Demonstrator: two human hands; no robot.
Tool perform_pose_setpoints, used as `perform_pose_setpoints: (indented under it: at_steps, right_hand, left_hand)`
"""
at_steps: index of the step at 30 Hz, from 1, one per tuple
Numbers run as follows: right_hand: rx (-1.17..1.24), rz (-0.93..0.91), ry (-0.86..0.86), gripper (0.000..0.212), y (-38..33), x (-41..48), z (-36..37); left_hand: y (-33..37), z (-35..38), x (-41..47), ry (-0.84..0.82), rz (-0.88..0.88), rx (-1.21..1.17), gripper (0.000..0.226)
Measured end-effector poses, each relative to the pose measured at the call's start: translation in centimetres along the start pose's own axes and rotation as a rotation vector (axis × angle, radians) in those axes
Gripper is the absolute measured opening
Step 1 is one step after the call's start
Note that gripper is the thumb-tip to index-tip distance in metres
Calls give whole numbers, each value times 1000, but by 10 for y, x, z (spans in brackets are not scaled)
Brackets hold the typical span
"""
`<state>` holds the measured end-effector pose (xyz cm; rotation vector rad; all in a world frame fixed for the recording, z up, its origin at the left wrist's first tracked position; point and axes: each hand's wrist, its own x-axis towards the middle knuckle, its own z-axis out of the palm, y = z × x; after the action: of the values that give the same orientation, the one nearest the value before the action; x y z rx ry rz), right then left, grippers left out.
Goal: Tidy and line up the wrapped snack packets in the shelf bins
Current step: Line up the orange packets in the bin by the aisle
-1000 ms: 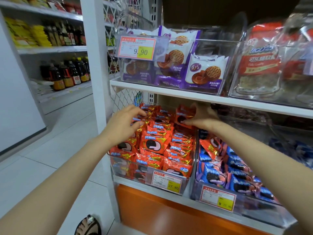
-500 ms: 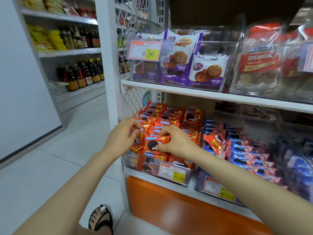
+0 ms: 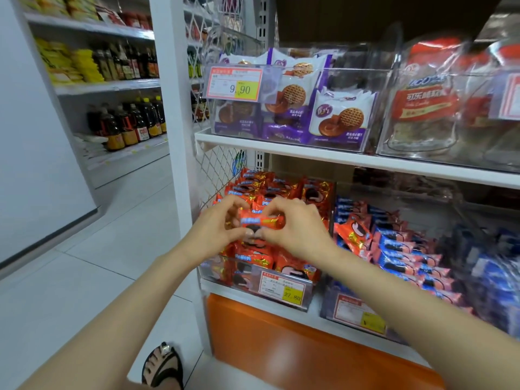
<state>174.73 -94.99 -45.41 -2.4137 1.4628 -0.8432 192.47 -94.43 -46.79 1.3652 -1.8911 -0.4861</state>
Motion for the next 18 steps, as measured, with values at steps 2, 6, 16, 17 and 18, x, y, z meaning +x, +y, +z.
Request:
perform_pose_setpoints:
  at_steps: [2, 6, 16, 17, 18]
  right_hand:
    - [217, 154, -17, 27, 12, 15, -27]
    - [97, 415, 92, 42, 82, 59, -57]
    - [-296, 400, -52, 29, 113, 94, -20]
    - [-370, 400, -68, 30, 113, 92, -19]
    - [-443, 392, -98, 34, 114, 92, -19]
  left_hand:
    - [0, 0, 2, 68, -17, -9, 42]
    - [-8, 6, 3, -45, 61, 250, 32]
    - [-8, 21, 11, -79, 194, 468, 35]
    - [-8, 21, 11, -81, 196, 468, 35]
    - [-8, 22, 10, -83, 196, 474, 36]
